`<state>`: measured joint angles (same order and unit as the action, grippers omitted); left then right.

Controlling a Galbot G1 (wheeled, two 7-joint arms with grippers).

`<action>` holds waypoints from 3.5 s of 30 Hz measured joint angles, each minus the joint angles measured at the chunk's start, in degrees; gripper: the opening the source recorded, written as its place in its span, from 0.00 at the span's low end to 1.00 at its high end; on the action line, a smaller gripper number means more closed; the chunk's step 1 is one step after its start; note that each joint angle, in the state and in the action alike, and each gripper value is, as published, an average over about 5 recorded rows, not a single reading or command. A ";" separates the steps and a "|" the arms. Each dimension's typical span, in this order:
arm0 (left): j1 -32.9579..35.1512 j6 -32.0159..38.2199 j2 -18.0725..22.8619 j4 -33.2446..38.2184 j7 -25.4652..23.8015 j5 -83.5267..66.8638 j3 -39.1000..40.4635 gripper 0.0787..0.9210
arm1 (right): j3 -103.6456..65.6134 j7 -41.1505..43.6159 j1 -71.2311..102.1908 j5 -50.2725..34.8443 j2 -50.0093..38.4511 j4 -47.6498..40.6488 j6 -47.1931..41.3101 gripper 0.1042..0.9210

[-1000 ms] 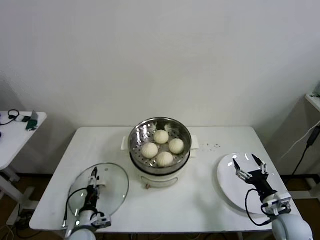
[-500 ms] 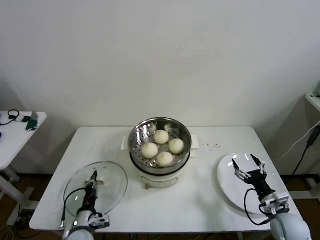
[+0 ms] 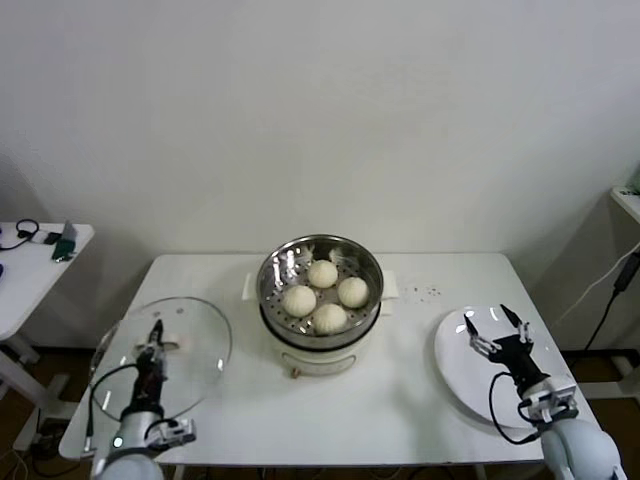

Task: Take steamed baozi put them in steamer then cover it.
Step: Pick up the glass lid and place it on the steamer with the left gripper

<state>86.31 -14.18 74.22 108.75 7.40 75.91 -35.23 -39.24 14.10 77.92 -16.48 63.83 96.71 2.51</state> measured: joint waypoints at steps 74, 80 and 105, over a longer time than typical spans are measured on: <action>-37.31 -21.47 10.88 -11.09 -24.65 11.20 41.51 0.08 | -0.50 -1.05 -5.34 5.25 2.30 -11.10 4.00 0.88; -37.77 -21.56 10.87 -11.94 -24.81 11.24 41.96 0.08 | -0.95 -0.82 -5.09 5.27 2.32 -11.13 4.19 0.88; -38.02 -21.66 10.45 -14.01 -23.31 9.64 41.50 0.08 | -1.10 -0.37 -5.26 6.01 2.82 -11.29 4.42 0.88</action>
<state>48.29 -35.85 84.67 94.74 -15.91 85.55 6.28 -40.34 13.73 72.67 -10.47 66.65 85.43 6.93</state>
